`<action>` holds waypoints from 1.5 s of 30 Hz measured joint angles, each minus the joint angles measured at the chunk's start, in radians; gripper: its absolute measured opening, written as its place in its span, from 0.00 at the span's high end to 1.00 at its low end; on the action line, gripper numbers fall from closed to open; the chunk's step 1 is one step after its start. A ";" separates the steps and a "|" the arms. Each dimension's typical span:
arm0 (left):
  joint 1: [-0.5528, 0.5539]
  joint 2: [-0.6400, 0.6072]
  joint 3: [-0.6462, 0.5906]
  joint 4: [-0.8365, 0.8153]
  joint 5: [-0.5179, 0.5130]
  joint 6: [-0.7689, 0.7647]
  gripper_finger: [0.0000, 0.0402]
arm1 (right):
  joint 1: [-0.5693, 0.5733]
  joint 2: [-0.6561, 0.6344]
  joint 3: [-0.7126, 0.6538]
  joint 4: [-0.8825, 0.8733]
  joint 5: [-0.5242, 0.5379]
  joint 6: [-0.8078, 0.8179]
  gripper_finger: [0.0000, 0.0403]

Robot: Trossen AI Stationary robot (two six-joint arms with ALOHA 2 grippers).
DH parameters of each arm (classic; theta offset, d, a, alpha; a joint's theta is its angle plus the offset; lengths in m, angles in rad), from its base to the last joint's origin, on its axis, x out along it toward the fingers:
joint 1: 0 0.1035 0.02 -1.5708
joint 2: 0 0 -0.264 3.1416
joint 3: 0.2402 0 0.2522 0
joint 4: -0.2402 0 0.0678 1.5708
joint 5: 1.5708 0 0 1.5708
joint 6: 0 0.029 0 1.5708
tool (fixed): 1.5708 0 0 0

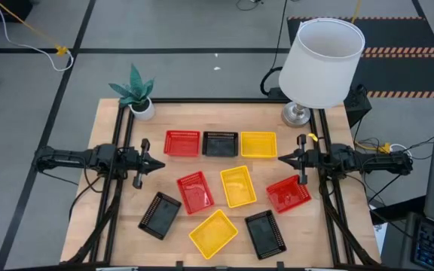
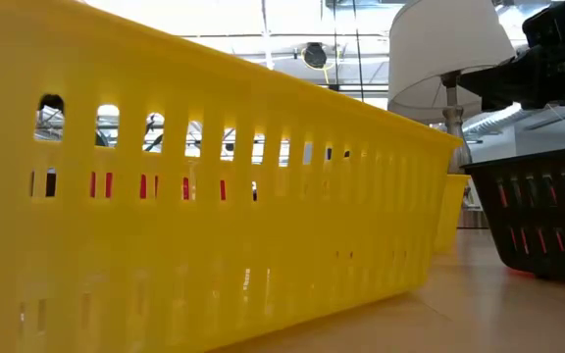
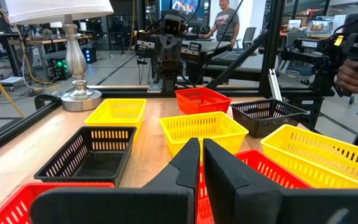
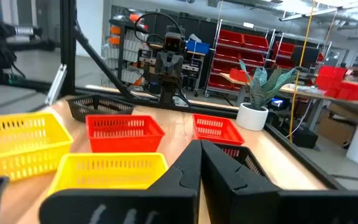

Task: Stack baskets by color
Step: Stack the bottom right red bin on top of the top red bin

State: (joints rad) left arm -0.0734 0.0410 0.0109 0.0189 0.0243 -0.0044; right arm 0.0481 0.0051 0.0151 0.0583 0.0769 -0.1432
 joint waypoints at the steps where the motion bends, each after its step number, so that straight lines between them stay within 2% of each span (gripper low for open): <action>1: 0.000 0.000 0.000 0.000 0.000 0.000 0.94 | 0.000 0.000 0.003 0.005 0.000 0.005 1.00; 6: 0.000 0.000 0.000 0.000 0.000 0.000 0.94 | 0.000 0.011 0.047 -0.006 -0.001 0.001 1.00; 11: 0.000 0.000 0.000 0.000 0.000 0.000 0.94 | 0.000 0.076 0.200 -0.065 0.000 -0.001 1.00; 24: 0.000 0.000 0.000 0.001 0.000 0.000 0.94 | 0.000 0.405 0.693 -0.331 0.000 0.028 1.00; 31: 0.000 0.000 0.000 0.001 0.000 0.000 0.94 | 0.000 0.544 0.887 -0.396 0.000 0.057 1.00; 39: 0.000 0.000 0.000 0.001 0.000 0.000 0.94 | 0.000 0.702 1.150 -0.563 0.001 0.134 1.00; 45: 0.000 0.000 0.000 0.000 0.000 0.000 0.94 | 0.000 0.780 1.262 -0.634 0.001 0.183 1.00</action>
State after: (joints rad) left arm -0.0738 0.0406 0.0111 0.0193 0.0242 -0.0044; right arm 0.0479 0.7847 1.2773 -0.5758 0.0774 0.0397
